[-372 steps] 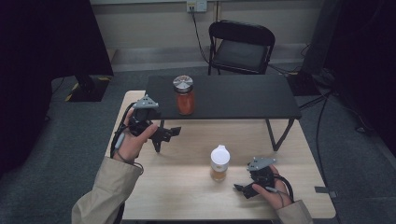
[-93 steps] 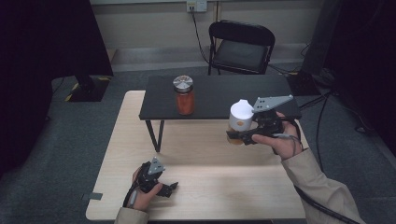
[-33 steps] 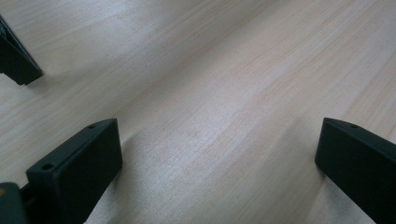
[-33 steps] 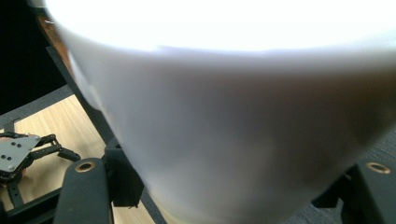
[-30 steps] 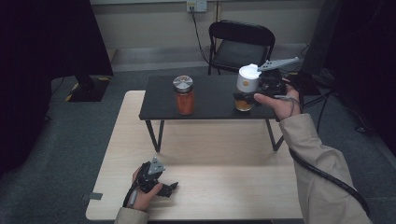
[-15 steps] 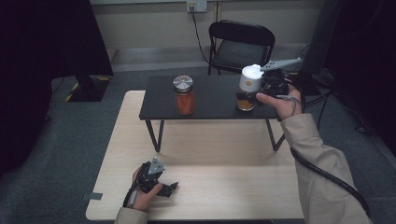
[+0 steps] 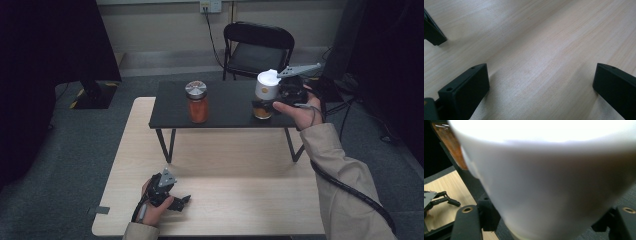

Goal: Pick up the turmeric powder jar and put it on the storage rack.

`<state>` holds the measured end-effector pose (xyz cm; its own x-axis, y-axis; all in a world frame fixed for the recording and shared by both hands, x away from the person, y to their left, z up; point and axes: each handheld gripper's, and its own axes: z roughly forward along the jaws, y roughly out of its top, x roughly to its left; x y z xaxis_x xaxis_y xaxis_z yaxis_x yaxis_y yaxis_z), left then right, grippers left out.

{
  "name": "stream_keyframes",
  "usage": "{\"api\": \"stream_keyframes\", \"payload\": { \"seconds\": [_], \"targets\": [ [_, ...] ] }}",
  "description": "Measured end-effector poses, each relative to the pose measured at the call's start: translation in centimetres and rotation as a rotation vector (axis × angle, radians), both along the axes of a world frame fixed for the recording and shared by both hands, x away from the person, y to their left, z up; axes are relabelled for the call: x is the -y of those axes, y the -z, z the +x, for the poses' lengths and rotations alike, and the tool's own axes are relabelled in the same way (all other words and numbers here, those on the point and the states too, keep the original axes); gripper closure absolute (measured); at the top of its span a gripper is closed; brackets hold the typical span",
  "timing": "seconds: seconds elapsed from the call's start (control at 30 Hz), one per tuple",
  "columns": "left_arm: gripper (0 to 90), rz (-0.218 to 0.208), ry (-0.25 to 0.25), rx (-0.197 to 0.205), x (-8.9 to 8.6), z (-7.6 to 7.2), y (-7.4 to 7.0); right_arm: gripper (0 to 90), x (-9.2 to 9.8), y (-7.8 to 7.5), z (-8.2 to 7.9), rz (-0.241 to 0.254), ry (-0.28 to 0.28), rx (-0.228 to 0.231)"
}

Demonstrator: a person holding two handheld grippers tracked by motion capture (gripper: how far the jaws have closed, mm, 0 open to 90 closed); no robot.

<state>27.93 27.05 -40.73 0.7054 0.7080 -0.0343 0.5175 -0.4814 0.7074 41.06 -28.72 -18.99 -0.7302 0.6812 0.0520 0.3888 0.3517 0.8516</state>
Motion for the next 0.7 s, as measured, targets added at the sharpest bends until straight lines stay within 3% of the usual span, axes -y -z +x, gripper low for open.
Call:
{"api": "stream_keyframes", "payload": {
  "seconds": [0.27, 0.7],
  "targets": [
    [0.0, 0.000, 0.000, 0.000, 0.0, 0.0, 0.0, 12.0, -0.2, -0.3, -0.4, -0.002, 0.032, -0.003],
    [0.1, 0.000, 0.000, 0.000, 0.0, 0.0, 0.0, 0.6, 0.3, -0.7, -1.8, 0.014, 0.078, -0.011]
  ]
}}
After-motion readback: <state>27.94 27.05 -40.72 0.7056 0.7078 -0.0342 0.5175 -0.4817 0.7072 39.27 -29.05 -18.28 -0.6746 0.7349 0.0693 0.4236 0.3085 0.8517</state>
